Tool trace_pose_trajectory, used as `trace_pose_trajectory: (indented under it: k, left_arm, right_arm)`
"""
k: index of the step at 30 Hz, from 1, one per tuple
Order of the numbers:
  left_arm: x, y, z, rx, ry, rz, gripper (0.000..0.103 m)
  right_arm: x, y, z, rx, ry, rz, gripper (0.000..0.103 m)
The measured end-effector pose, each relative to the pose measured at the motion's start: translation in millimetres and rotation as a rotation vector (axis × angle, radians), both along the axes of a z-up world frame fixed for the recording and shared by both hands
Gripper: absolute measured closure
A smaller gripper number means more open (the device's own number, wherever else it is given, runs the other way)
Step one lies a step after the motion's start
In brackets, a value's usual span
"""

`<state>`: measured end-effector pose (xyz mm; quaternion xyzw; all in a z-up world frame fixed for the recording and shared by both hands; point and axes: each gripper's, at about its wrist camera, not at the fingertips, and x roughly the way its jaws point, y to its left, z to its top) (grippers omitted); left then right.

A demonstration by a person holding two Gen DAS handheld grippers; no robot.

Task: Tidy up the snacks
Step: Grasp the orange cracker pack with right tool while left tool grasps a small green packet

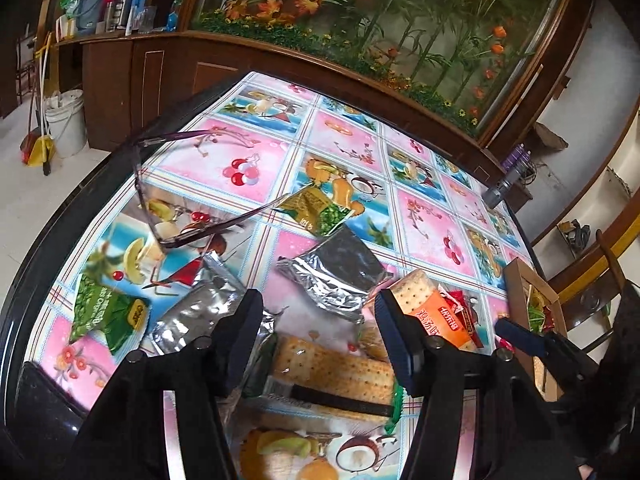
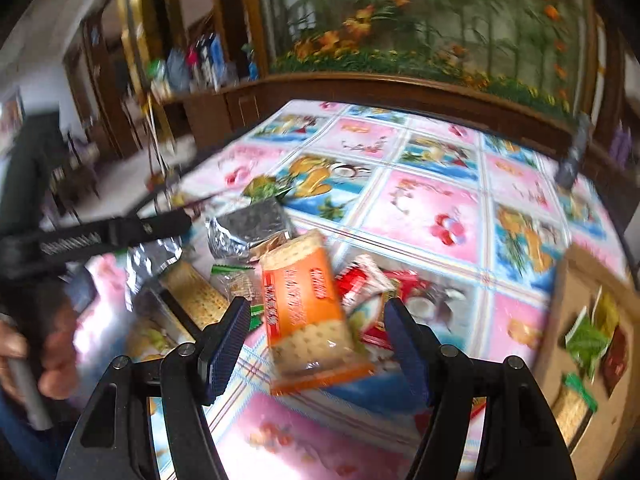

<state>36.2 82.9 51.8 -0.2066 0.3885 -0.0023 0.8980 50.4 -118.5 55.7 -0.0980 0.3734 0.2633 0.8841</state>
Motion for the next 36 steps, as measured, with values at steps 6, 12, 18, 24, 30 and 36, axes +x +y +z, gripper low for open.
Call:
trace_pose_trajectory:
  k: [6,12,18,24,30,36]
  left_arm:
    - [-1.4,1.7,-1.3,-0.009,0.018,-0.023,0.046]
    - [1.1,-12.8,-2.8,0.017,0.036,-0.099,0.041]
    - [5.5,-30.6,-9.9,0.093,0.069,-0.134,0.041]
    - [7.0,-20.8,-12.0,0.075,0.076,-0.088,0.041]
    - [6.6,-7.7,-12.9,0.018,0.081,-0.052,0.041]
    - [7.1,-13.4,-14.3,0.022,0.088,-0.074,0.04]
  right_arm:
    - [-1.3,32.6,-30.1,-0.181,-0.063,0.025,0.044]
    - [7.4,-1.7,-15.5,-0.032,-0.028,-0.032,0.092]
    - [27.6,-33.7,-18.2,0.112,0.106,-0.049,0.092]
    - [-1.5,5.3,-16.3,-0.019,-0.05,0.01,0.022]
    - [-8.8,42.6,-32.6,-0.186,-0.115,0.038,0.044]
    - [-0.6,39.3,-45.2,-0.235,-0.079,0.004,0.046]
